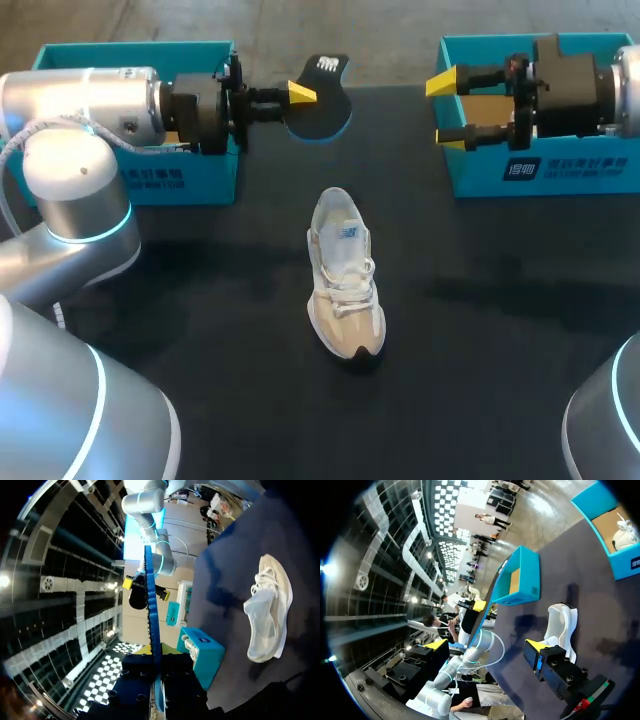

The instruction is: Take the shoe out of the shoebox, open the shoe tongue, remove and reinsert the insole, then place the shoe into the shoebox

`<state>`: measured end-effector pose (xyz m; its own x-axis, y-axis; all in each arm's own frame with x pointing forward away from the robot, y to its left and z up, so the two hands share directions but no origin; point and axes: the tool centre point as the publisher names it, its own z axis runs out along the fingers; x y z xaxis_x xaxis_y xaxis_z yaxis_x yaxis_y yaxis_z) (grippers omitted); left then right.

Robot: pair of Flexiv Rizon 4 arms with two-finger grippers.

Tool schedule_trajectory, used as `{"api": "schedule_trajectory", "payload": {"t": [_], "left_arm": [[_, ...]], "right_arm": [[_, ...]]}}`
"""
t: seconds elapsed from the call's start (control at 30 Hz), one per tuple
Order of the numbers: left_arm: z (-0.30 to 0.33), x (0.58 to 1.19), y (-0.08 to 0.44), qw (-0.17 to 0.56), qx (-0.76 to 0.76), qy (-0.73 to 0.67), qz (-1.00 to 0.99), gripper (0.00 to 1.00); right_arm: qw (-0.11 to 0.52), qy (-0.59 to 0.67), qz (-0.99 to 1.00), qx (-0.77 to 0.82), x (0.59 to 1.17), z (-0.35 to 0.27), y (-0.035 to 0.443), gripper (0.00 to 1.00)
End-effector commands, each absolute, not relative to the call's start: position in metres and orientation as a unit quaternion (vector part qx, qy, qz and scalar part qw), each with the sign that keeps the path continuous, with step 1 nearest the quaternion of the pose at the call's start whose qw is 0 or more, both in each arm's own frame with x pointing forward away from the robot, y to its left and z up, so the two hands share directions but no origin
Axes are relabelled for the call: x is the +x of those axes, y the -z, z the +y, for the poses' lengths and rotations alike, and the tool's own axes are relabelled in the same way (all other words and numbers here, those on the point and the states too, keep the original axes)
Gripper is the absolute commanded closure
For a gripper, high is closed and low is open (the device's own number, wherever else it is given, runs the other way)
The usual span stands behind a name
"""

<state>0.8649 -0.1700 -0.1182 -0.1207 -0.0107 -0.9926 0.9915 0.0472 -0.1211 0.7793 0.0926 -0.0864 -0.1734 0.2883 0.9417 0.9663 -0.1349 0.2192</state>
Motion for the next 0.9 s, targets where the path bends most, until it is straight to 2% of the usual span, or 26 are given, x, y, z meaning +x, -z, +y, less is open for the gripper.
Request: {"api": "schedule_trajectory", "payload": {"t": [0.03, 0.9], "left_arm": [[-0.174, 0.862, 0.123, 0.636, 0.526, 0.402, 0.397, 1.00], [-0.188, 0.853, 0.112, 0.627, 0.490, 0.443, 0.414, 1.00]], "right_arm": [[0.330, 0.513, -0.569, -0.552, 0.781, 0.095, 0.087, 0.00], [0.344, 0.505, -0.582, -0.537, 0.790, 0.114, 0.090, 0.00]]}}
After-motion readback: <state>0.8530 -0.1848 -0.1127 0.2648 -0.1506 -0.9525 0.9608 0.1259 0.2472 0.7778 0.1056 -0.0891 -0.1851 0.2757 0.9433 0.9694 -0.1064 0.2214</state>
